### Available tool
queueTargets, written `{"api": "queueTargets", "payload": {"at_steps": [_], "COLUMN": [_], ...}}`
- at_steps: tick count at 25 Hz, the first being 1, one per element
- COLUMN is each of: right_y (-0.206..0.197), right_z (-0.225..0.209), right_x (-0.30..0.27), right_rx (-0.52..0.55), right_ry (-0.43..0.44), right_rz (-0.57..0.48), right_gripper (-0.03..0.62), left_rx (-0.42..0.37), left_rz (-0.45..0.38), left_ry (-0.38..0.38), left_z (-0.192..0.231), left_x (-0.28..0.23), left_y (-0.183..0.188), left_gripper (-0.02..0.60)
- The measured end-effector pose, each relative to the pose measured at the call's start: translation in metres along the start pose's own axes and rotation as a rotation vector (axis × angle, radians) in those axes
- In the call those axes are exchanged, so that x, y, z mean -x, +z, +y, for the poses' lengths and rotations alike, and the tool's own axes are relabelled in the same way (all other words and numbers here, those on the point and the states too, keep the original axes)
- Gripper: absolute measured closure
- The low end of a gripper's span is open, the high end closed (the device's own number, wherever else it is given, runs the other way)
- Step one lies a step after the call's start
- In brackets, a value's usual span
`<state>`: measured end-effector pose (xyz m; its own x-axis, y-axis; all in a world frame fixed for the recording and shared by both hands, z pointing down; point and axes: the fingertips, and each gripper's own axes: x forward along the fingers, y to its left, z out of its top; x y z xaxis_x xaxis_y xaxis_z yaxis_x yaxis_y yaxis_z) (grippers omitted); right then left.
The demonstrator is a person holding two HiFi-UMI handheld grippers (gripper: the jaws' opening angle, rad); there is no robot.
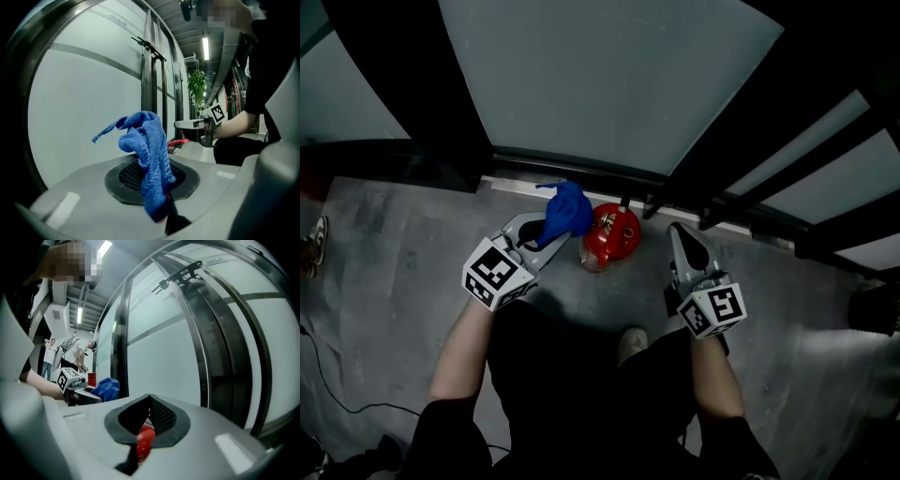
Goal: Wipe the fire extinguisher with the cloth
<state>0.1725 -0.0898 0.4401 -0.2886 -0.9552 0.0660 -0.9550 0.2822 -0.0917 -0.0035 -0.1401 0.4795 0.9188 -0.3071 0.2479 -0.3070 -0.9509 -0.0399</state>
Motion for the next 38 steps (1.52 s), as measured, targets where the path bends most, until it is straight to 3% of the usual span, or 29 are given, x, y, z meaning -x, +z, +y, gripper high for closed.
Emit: {"api": "queueTargets", "payload": {"at_steps": [5, 8, 11, 17, 25, 29, 38], "right_y": [-0.017, -0.017, -0.019, -0.026, -0.035, -0.036, -0.042], "right_z": [-0.006, -0.012, -0.015, -0.007, -0.002, -0.004, -0.011], "right_x": [0.006, 0.014, 0.019, 0.019, 0.011, 0.006, -0.004], "right_rx": [-0.034, -0.074, -0.075, -0.01, 0.029, 0.019, 0.0], "right_ry": [-0.02, -0.035, -0.039, -0.012, 0.028, 0.035, 0.036], "right_rz": [0.014, 0.013, 0.014, 0.05, 0.09, 0.093, 0.1], "right_gripper": [0.591, 0.591, 0.591, 0.591, 0.591, 0.591, 0.591], "left_rx": [-0.097, -0.238, -0.402, -0.632, -0.9, -0.933, -0.846], "left_rz": [0.091, 0.192, 0.343, 0.581, 0.667, 0.661, 0.646], "left_ry": [-0.018, -0.054, -0.121, -0.242, -0.3, -0.285, -0.255], "left_z": [0.023, 0.032, 0.03, 0.032, 0.03, 0.024, 0.008], "left_x": [-0.025, -0.051, -0.077, -0.106, -0.116, -0.105, -0.065], "left_y": [-0.005, -0.011, -0.029, -0.074, -0.081, -0.083, -0.088], "left_gripper": [0.509, 0.511, 0.511, 0.512, 0.512, 0.514, 0.514]}}
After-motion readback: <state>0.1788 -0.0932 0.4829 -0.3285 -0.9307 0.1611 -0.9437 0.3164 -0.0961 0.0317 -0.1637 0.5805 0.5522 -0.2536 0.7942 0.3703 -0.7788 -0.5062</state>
